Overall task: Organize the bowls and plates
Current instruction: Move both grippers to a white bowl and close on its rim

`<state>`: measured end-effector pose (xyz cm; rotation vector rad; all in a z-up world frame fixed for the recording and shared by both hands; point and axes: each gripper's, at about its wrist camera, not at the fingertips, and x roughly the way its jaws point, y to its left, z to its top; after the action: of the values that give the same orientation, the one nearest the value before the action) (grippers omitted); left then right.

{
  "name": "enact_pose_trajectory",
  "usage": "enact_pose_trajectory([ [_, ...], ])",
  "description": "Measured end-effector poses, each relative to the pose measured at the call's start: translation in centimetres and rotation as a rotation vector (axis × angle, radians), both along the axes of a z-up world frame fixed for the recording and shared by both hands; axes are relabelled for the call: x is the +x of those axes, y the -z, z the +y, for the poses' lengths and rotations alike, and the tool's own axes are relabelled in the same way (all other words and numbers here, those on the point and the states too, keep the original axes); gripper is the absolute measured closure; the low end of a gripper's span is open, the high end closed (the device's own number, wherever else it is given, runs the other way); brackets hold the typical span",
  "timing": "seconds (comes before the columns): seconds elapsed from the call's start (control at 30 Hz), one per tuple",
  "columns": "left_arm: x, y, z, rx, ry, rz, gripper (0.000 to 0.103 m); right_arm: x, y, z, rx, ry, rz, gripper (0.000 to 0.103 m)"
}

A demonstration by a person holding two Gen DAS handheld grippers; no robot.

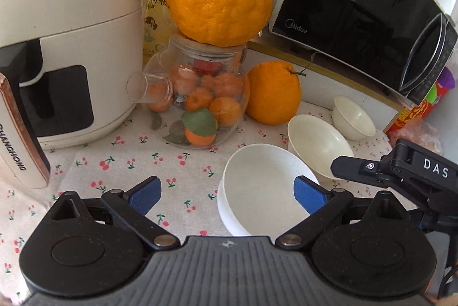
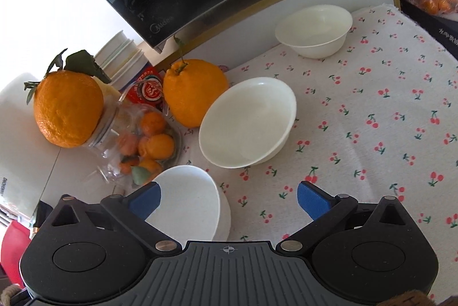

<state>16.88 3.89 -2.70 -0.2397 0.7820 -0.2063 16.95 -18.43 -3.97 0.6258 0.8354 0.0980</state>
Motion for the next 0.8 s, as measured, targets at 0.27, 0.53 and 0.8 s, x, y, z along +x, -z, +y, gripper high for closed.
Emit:
enact_pose_trajectory([
  [0.27, 0.6, 0.6, -0.5, -0.034, 0.031, 0.019, 0.027, 1.1, 0.6, 0.5, 0.005, -0.022, -0.033, 0.001],
  [0.53, 1.1, 1.3, 0.2, -0.044, 0.018, 0.066, 0.046, 1.6, 0.7, 0.9, -0.012, -0.036, -0.054, 0.004],
  [0.8, 1.2, 1.6, 0.3, -0.058, 0.025, 0.120, 0.076, 1.6, 0.7, 1.1, -0.010, -0.049, -0.062, 0.046],
])
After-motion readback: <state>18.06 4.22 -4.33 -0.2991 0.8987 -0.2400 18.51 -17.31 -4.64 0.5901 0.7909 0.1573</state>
